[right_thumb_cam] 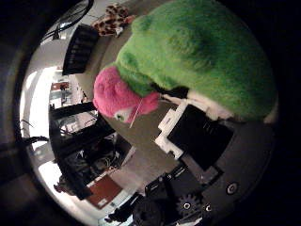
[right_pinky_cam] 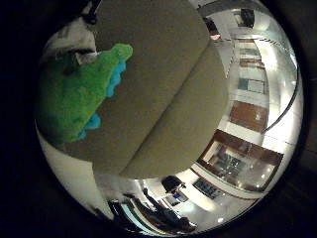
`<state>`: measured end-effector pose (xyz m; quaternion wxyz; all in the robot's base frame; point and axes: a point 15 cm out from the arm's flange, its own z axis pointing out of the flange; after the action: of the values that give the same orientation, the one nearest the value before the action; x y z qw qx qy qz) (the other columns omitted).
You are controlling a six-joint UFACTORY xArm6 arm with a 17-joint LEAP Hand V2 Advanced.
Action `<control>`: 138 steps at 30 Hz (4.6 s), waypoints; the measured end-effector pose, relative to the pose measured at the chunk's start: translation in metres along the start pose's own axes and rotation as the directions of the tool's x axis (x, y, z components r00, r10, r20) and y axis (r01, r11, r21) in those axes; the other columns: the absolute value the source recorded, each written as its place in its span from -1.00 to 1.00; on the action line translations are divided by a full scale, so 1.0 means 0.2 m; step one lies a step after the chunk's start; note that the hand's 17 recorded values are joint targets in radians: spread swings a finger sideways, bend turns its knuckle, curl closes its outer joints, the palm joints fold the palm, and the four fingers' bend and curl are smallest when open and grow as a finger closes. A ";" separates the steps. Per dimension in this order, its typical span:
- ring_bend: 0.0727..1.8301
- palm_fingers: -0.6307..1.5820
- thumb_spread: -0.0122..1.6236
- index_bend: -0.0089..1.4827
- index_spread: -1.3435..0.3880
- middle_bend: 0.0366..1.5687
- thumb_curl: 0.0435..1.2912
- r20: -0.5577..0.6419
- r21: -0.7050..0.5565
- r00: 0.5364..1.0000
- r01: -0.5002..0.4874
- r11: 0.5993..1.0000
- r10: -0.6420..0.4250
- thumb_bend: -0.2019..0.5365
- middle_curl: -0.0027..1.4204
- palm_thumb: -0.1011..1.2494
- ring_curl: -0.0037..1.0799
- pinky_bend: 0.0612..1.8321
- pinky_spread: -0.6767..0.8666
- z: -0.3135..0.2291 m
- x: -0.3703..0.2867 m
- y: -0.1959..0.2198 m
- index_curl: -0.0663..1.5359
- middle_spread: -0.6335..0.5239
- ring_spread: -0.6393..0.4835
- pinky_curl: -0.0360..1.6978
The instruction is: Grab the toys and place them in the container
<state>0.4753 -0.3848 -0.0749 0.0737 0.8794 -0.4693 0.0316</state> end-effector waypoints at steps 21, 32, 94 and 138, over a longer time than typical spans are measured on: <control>0.34 0.51 0.50 0.31 0.15 0.43 -0.30 -0.046 0.240 0.996 0.088 0.967 -0.080 -0.47 0.58 0.69 0.83 0.60 -0.38 -1.19 -0.55 -0.29 0.45 -0.38 -0.42 -0.05; 0.30 0.53 0.45 0.33 0.18 0.43 -0.21 -0.031 0.421 0.976 0.207 0.883 -0.214 -0.48 0.54 0.72 0.89 0.54 -0.39 -1.72 -1.26 -0.76 0.41 -0.34 -0.42 0.02; -0.36 -0.27 0.29 -0.71 0.07 -0.65 -0.59 -0.012 0.446 0.927 0.340 0.828 -0.375 -0.53 -0.37 -0.11 -0.21 -0.25 0.22 -1.34 -2.44 -1.53 -0.35 -0.06 -0.07 -0.32; -0.65 -0.24 0.26 -0.76 0.17 -0.78 -0.62 0.004 0.327 0.999 0.031 0.944 -0.034 -0.53 -0.50 -0.23 -0.50 -0.33 0.32 -0.76 -1.08 -1.39 -0.55 0.06 0.20 -0.81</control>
<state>0.5870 -0.0304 0.0199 -0.0749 0.8872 -0.4432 0.1038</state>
